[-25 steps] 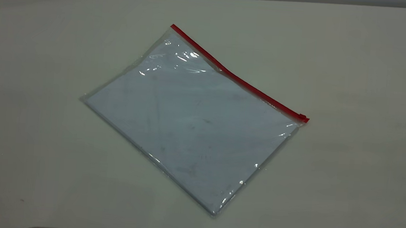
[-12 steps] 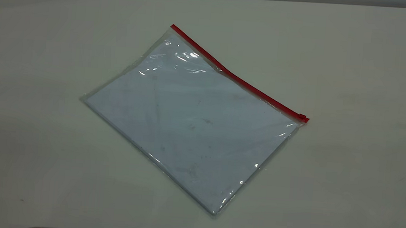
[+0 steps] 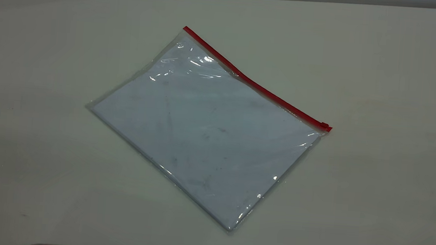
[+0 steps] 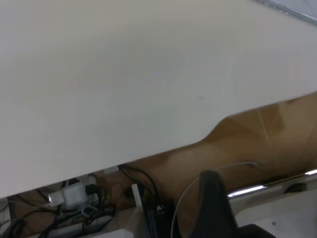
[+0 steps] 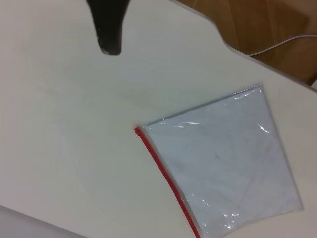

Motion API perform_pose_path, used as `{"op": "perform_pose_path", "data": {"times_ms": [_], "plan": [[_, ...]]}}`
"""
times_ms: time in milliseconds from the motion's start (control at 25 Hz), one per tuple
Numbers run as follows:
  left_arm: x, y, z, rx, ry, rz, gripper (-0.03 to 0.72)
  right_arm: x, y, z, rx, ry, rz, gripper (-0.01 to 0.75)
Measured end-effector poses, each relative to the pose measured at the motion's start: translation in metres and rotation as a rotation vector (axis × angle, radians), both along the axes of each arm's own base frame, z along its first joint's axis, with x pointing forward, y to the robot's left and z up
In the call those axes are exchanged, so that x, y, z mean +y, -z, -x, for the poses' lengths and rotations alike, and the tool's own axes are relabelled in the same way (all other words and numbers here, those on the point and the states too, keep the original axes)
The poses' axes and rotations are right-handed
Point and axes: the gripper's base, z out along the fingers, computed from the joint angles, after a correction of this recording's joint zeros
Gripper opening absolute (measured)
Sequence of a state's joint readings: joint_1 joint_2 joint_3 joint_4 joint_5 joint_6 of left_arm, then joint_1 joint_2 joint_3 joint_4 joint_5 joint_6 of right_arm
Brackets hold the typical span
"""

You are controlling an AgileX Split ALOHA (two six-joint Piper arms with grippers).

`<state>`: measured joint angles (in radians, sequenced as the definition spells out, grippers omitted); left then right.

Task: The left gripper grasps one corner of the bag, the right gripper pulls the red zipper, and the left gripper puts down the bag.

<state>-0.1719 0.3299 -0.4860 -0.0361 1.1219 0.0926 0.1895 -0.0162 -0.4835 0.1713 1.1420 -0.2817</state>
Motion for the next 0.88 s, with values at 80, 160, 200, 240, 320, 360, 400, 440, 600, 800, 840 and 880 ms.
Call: {"op": "perform_pose_path", "data": {"times_ms": [80,160,200,240,320,360,400,440,600,800,840,880], "plan": [[0.0,0.0,0.0,-0.001,-0.001,0.001,0.589,0.0,0.0,0.0,0.0,0.0,0.0,0.577],[0.0,0.0,0.0,-0.001,-0.001,0.001,0.589,0.0,0.0,0.0,0.0,0.0,0.0,0.575],[0.0,0.0,0.0,-0.001,-0.001,0.001,0.589,0.0,0.0,0.0,0.0,0.0,0.0,0.575],[0.0,0.0,0.0,0.0,-0.001,0.001,0.589,0.0,0.0,0.0,0.0,0.0,0.0,0.575],[0.0,0.0,0.0,-0.001,-0.001,0.001,0.589,0.0,0.0,0.0,0.0,0.0,0.0,0.575],[0.0,0.0,0.0,-0.001,-0.001,0.001,0.589,0.0,0.0,0.0,0.0,0.0,0.0,0.575],[0.0,0.0,0.0,-0.004,-0.003,0.002,0.589,0.0,0.0,0.0,0.0,0.0,0.0,0.575],[0.0,0.0,0.001,-0.011,-0.009,0.003,0.589,0.0,0.0,0.0,0.0,0.0,0.0,0.574],[0.004,-0.002,0.011,-0.084,-0.104,0.022,0.589,0.0,0.0,0.0,0.0,0.0,0.0,0.574],[0.005,-0.004,0.028,-0.214,-0.172,0.041,0.589,0.0,0.0,0.0,0.0,0.0,0.0,0.574],[0.005,-0.003,0.032,-0.237,-0.173,0.044,0.589,0.0,0.0,0.0,0.0,0.0,0.0,0.574],[0.005,-0.003,0.035,-0.259,-0.173,0.047,0.589,0.0,0.0,0.0,0.0,0.0,0.0,0.574]]}}
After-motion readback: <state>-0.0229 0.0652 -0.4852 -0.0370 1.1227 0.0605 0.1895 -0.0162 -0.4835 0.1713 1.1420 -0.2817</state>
